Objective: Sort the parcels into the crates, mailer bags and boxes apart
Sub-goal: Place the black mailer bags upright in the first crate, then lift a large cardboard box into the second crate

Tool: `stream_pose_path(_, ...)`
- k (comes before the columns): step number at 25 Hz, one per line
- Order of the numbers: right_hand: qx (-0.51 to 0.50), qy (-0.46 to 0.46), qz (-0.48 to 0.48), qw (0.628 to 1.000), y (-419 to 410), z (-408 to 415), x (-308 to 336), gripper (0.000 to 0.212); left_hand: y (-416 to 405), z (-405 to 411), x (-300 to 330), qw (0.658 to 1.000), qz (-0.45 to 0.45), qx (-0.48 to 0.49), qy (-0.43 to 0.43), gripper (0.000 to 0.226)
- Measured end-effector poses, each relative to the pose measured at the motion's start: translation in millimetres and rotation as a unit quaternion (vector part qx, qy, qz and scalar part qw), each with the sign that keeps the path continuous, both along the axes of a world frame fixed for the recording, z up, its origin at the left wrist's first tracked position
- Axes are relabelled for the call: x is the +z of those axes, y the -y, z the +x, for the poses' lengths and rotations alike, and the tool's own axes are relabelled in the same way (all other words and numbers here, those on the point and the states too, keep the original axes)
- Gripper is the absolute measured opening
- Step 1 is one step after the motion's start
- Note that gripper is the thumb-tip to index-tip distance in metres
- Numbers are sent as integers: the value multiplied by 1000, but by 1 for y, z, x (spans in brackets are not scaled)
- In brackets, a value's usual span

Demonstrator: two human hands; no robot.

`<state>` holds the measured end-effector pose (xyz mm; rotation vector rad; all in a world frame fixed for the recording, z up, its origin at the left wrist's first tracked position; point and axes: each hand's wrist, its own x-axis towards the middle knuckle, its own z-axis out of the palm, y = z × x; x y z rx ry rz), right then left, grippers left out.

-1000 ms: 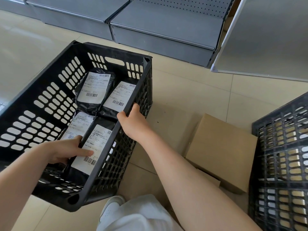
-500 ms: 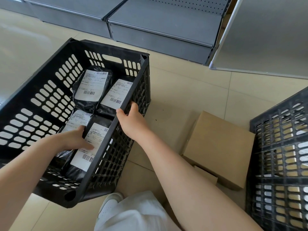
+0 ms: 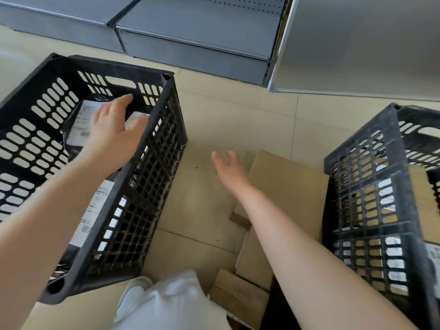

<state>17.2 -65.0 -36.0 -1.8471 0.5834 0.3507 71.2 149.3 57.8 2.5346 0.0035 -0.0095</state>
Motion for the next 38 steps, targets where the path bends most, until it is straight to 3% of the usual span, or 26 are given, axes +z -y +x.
stream_pose_path(4, -52, -26, -30, 998, 64, -18, -19, 71, 81, 1, -18, 982, 105, -144, 65, 60)
stream_pose_path(7, -98, -48, -60, 992, 107, -39, -36, 65, 131, -3, -59, 971, 138, -194, -29, 63)
stream_pose_path(11, -171, -98, -104, 975, 148, -76, -66, 73, 179, -29, -110, 952, 109, -216, -186, 61)
stream_pose_path(15, -241, -115, -168, 949, 158, -101, -85, 79, 190, -76, -155, 911, 152, -299, -239, 67)
stream_pose_path(18, -262, -165, -192, 931, 159, -123, -101, 82, 187, -87, -177, 900, 115, -267, -326, 74)
stream_pose_path(21, -287, -250, -157, 911, 160, -145, -115, 85, 179, -90, -190, 893, 66, -237, -376, 79)
stream_pose_path(24, -307, -276, -86, 906, 160, -151, -120, 82, 177, -89, -193, 880, -74, -184, -432, 88)
stream_pose_path(26, -306, -263, -44, 914, 162, -150, -119, 79, 177, -85, -191, 874, -134, -153, -442, 84)
stream_pose_path(32, -309, -164, -32, 936, 164, -154, -104, 67, 161, -78, -196, 900, -118, -140, -395, 73)
stream_pose_path(38, -416, -6, -23, 909, 172, -135, -84, 51, 158, -67, -183, 906, -265, -75, -320, 47)
